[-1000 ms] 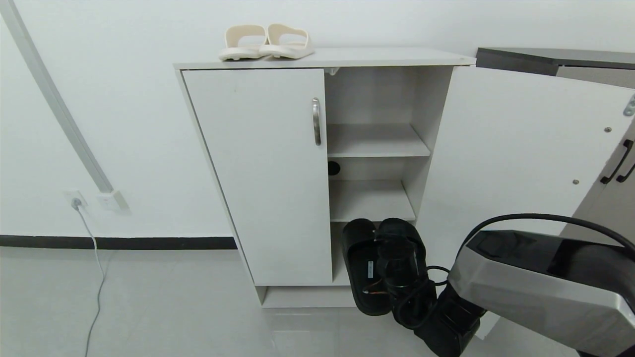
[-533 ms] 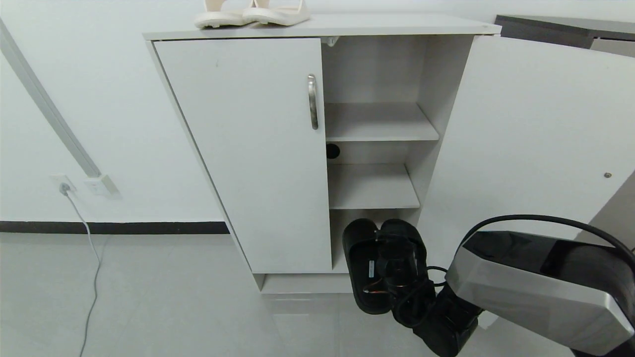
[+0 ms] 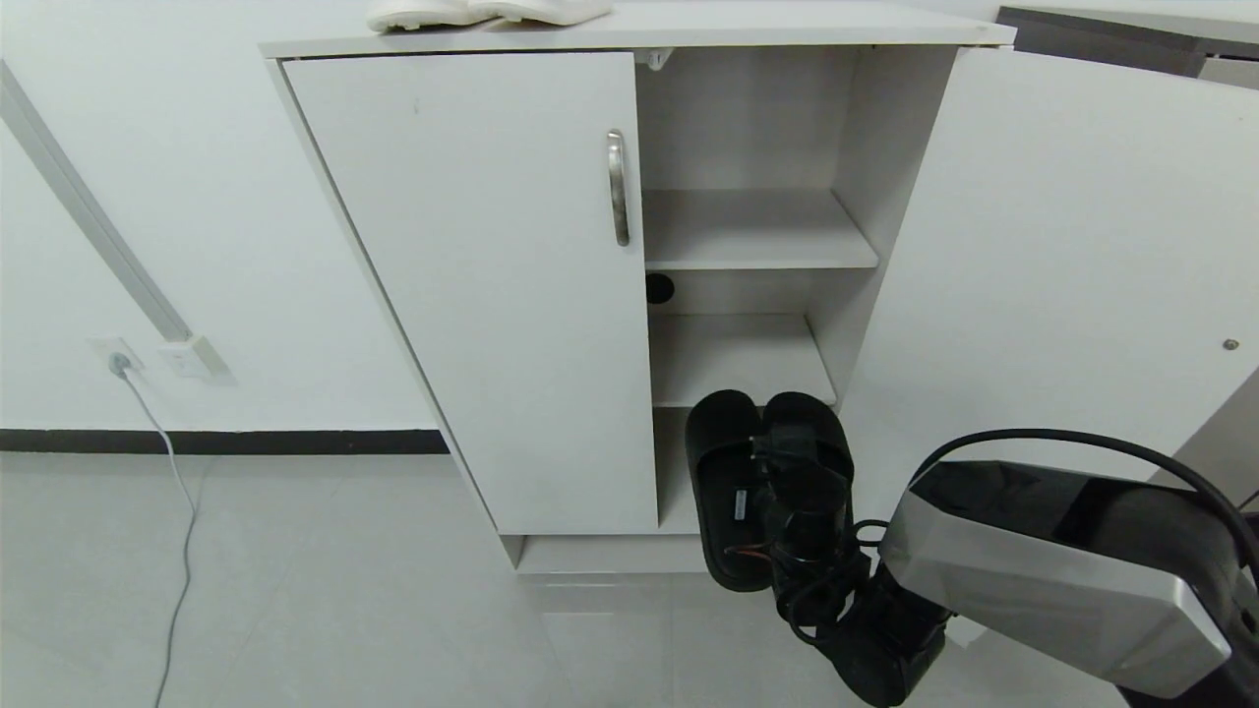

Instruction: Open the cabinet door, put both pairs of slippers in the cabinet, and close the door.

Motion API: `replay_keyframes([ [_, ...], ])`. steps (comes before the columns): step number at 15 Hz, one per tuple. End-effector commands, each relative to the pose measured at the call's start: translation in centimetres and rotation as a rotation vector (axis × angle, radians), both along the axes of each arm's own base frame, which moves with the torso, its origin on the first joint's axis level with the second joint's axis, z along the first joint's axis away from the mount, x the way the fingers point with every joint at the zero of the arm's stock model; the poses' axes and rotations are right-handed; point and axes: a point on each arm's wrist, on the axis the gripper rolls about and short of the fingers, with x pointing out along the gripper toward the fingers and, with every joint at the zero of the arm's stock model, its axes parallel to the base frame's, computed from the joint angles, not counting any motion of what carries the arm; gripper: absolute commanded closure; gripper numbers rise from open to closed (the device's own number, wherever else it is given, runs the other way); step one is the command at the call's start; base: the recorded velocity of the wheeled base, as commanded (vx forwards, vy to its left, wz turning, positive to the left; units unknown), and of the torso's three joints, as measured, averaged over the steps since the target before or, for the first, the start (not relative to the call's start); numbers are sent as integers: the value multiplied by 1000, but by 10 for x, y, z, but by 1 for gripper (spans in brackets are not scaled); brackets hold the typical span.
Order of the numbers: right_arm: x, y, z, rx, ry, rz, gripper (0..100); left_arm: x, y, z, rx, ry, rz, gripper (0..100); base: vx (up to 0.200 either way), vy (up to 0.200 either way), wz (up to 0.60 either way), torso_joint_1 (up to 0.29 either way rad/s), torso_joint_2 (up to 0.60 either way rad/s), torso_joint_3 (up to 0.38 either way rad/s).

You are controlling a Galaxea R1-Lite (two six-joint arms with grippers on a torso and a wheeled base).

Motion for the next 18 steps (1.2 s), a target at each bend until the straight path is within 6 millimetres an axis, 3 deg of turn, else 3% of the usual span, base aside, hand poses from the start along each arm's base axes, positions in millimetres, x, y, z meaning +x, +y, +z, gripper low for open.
replay_keyframes([
  [1,1,-1,-4,-7,6,-3,100,0,0,0,0,2,-1,100,0,0,0,0,0,0],
  [3,1,-1,-5,-9,9,-3,100,0,0,0,0,0,-1,100,0,0,0,0,0,0],
  [14,2,-1,-4,-7,7,-3,100,0,0,0,-2,0,-1,100,200,0,0,3,4,2],
  [18,4,-3,-8,-14,17,0,100,0,0,0,-2,0,-1,100,0,0,0,0,0,0],
])
